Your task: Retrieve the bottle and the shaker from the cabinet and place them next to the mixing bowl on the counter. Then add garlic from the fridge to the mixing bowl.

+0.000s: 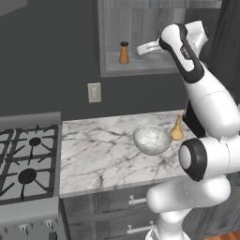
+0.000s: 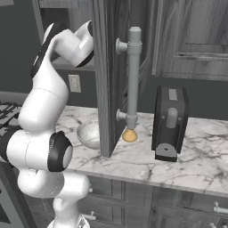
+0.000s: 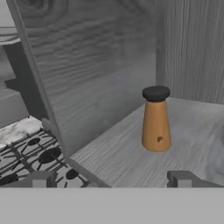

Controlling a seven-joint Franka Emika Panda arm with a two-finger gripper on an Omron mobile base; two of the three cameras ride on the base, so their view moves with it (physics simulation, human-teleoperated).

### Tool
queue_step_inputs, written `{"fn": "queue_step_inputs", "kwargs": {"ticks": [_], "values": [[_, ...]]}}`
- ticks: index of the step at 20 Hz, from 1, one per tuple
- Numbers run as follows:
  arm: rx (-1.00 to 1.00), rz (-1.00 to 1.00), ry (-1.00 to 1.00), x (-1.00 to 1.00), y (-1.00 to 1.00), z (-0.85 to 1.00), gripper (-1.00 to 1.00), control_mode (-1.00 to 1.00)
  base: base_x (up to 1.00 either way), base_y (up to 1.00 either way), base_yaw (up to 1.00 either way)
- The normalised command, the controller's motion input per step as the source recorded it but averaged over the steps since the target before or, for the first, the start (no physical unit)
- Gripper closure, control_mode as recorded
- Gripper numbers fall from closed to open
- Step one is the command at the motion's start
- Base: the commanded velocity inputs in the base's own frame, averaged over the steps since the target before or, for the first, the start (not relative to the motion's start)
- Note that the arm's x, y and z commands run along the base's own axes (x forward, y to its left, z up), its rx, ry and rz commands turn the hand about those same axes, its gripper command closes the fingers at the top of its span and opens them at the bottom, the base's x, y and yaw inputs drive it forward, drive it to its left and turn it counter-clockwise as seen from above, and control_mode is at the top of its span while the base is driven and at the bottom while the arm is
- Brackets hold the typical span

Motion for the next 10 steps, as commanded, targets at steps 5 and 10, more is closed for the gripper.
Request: {"fn": "queue_step_inputs", "kwargs": {"ticks": [5,10], "values": [[0.00,0.01,-0.01,0.32,0.05,0.00,-1.00,-1.00,0.00,0.00,0.00],[0.00,0.02,0.00,0.25,0.13,0.00,-1.00,-1.00,0.00,0.00,0.00]]}}
